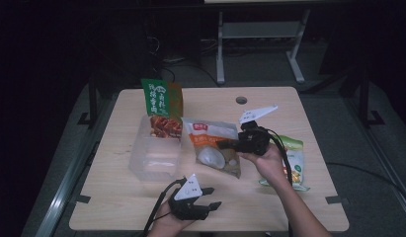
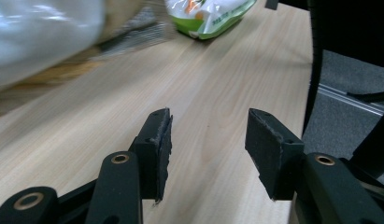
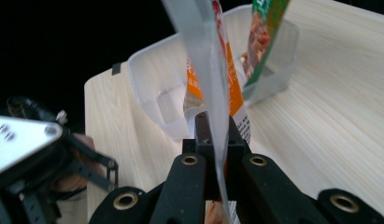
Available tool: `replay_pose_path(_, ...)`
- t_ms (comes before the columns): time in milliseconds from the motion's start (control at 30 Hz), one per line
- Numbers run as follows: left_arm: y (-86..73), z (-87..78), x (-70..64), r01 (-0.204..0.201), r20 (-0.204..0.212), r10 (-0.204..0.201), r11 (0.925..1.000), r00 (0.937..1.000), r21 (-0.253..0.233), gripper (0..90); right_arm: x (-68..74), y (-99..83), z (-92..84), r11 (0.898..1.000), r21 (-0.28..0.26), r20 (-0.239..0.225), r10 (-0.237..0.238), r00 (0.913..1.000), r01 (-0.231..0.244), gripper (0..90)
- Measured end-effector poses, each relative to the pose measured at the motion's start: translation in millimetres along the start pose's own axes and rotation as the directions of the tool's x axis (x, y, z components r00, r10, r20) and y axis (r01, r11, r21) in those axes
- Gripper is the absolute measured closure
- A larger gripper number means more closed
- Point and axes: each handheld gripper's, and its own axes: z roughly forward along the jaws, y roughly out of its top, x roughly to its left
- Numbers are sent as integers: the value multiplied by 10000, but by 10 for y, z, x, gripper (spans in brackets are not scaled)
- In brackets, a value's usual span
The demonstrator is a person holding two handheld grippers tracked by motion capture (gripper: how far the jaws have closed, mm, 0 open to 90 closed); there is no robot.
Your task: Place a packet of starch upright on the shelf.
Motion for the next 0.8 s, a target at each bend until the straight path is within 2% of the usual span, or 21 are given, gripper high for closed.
replay_pose_path(233,-25,-32,-48,-166,12,166,9998,9999,-69,485,51,172,171,9997,-74,-253,-219,9994,217,900)
replay_pose_path(367,-42,-37,-30,-94,-30,94,9999,10000,-82,479,78,256,259,9998,-92,-348,-178,9992,175,900)
replay_pose_path(800,-61,-72,5,7,-49,-8,9998,10000,-184,460,125,568,537,9983,-111,-453,-568,9974,563,900)
